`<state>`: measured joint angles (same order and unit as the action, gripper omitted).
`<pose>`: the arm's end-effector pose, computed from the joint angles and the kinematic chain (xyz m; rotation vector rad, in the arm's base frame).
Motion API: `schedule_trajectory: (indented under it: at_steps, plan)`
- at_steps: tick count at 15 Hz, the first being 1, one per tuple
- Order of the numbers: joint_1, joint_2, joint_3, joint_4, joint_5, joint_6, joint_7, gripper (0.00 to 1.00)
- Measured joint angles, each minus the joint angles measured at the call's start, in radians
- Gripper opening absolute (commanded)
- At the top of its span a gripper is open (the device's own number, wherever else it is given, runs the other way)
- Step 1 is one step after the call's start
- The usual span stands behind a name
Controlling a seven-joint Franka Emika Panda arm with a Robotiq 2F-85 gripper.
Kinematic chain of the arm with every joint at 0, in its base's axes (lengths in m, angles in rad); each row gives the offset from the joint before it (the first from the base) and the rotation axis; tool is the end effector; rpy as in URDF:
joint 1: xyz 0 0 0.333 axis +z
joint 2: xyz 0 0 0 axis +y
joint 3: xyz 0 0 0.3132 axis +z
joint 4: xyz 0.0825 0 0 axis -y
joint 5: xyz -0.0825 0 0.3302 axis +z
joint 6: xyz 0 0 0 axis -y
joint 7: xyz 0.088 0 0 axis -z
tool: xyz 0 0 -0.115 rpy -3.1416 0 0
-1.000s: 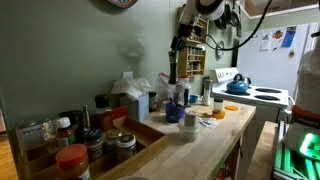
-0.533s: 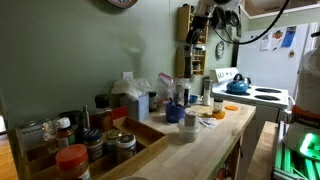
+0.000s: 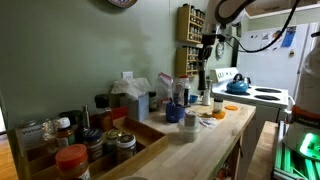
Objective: Move the bottle of black pepper to the right
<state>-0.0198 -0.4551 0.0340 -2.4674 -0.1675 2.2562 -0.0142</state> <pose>0.3836 0.0010 0.4941 2.9578 0.1734 0.3612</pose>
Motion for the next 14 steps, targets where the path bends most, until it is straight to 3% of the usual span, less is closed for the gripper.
schedule_trajectory:
  at_steps: [2,3,14]
  plan:
    - [-0.001,0.005,-0.005,-0.007,0.0,0.0,-0.001,0.7]
    - [0.0,0.006,-0.003,-0.006,0.0,0.0,-0.001,0.45]
    - [-0.012,0.045,-0.007,-0.072,-0.002,0.091,0.071,0.45]
